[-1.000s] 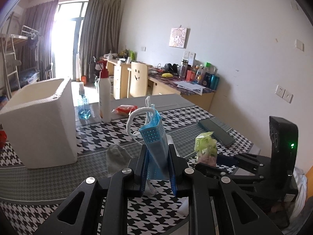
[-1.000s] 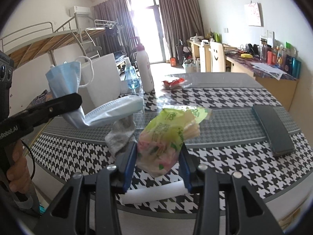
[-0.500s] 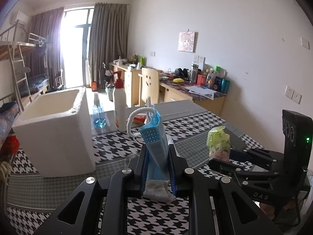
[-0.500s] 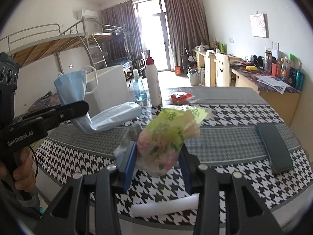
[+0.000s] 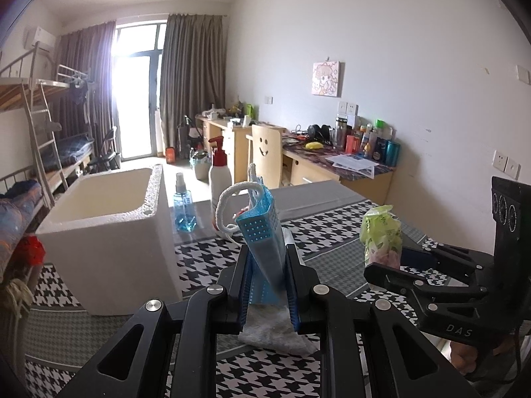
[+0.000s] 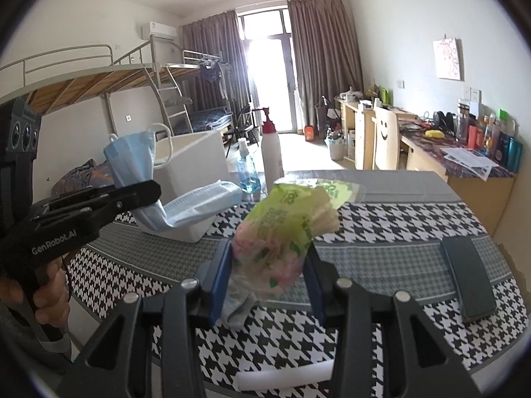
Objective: Organize soft objects
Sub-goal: 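Lift and carry the face mask and floral packet over the white foam box, then open the left tool over the foam box to drop the face mask, then lower the floral packet into the foam box and open the right tool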
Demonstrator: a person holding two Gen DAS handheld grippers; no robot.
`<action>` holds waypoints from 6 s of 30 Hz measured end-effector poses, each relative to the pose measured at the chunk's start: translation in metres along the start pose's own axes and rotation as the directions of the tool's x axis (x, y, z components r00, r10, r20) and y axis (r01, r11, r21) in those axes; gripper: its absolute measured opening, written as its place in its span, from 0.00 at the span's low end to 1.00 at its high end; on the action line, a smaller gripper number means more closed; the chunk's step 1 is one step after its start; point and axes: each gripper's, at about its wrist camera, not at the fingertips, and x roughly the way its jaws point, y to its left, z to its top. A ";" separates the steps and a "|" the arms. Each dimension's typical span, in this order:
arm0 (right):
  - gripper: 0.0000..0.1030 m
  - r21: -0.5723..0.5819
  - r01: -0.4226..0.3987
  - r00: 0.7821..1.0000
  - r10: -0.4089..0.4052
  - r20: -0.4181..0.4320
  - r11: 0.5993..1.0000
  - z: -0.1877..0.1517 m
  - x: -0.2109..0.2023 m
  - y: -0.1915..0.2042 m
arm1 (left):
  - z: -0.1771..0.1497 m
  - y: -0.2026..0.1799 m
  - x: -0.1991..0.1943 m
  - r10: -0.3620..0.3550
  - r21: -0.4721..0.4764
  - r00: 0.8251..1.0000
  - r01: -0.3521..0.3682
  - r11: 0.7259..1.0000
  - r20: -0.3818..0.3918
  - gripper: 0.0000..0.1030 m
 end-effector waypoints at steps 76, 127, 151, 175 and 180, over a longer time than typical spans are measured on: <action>0.45 -0.179 -0.083 0.993 0.097 0.067 0.980 0.119 0.068 0.058 | 0.079 0.097 0.016 0.308 -0.084 0.947 -0.301 0.950 0.088 0.20; 0.45 -0.227 -0.173 0.985 0.163 -0.063 0.958 0.140 0.138 0.105 | 0.069 0.183 0.012 0.492 -0.227 0.870 -0.479 0.848 0.005 0.99; 0.45 -0.236 -0.255 0.962 0.221 -0.161 0.938 0.135 0.176 0.134 | 0.053 0.202 -0.019 0.544 -0.273 0.839 -0.521 0.809 0.012 0.99; 0.85 -0.176 -0.293 0.947 0.260 -0.192 0.940 0.137 0.167 0.127 | 0.049 0.198 -0.024 0.554 -0.278 0.833 -0.531 0.801 0.005 0.99; 0.94 -0.176 -0.287 0.955 0.265 -0.135 0.942 0.139 0.149 0.127 | 0.051 0.190 -0.027 0.553 -0.271 0.833 -0.530 0.804 0.011 0.99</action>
